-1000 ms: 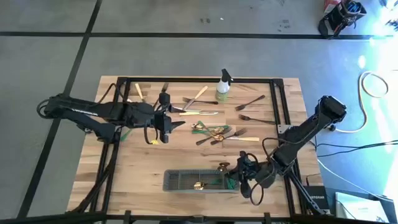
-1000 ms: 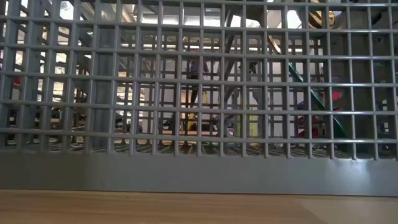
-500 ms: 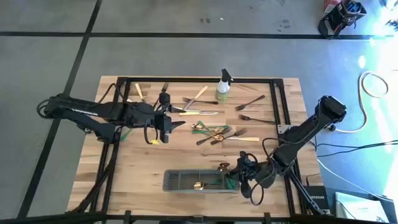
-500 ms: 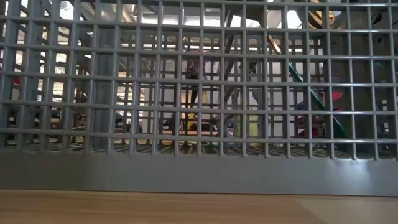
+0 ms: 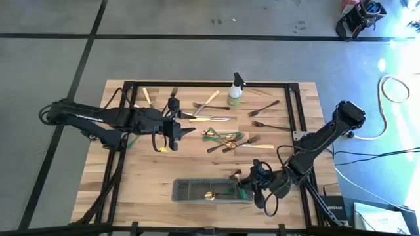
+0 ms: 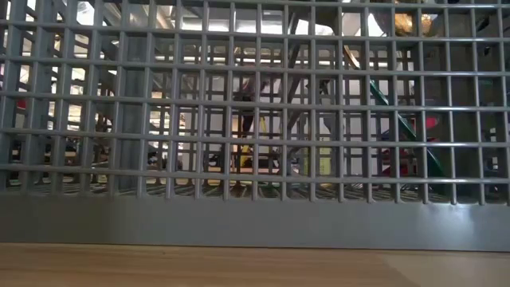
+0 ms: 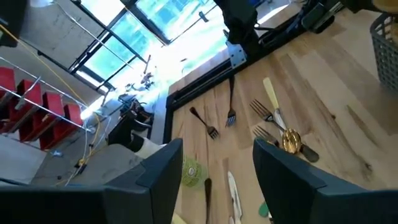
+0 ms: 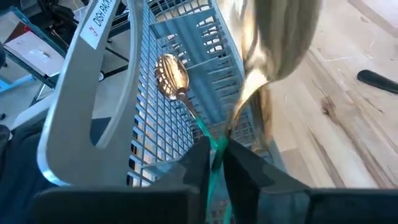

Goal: Sort silverware
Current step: Put the middle green spoon into the gray cutlery rack, then put the left green spoon into the gray cutlery rack

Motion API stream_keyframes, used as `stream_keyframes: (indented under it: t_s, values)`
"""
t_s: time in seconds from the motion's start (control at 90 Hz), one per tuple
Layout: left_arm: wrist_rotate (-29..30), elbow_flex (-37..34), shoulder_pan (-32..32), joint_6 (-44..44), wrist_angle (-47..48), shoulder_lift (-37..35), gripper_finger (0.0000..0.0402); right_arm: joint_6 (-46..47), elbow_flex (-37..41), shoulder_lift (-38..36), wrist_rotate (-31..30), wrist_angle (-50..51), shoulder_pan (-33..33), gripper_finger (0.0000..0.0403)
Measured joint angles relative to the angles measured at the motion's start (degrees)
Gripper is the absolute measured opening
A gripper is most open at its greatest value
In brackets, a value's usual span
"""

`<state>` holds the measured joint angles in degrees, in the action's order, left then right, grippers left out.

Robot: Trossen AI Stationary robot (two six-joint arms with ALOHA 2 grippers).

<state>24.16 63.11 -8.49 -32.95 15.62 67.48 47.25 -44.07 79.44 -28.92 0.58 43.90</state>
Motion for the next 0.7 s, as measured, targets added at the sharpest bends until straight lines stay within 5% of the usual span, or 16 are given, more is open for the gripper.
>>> stream_keyframes:
  t_s: [0.7]
  values:
    - [-0.9,0.0,0.1,-0.5,1.8,0.0,0.0180,-3.4,0.0,-3.3,3.9,0.6,0.0,0.0046]
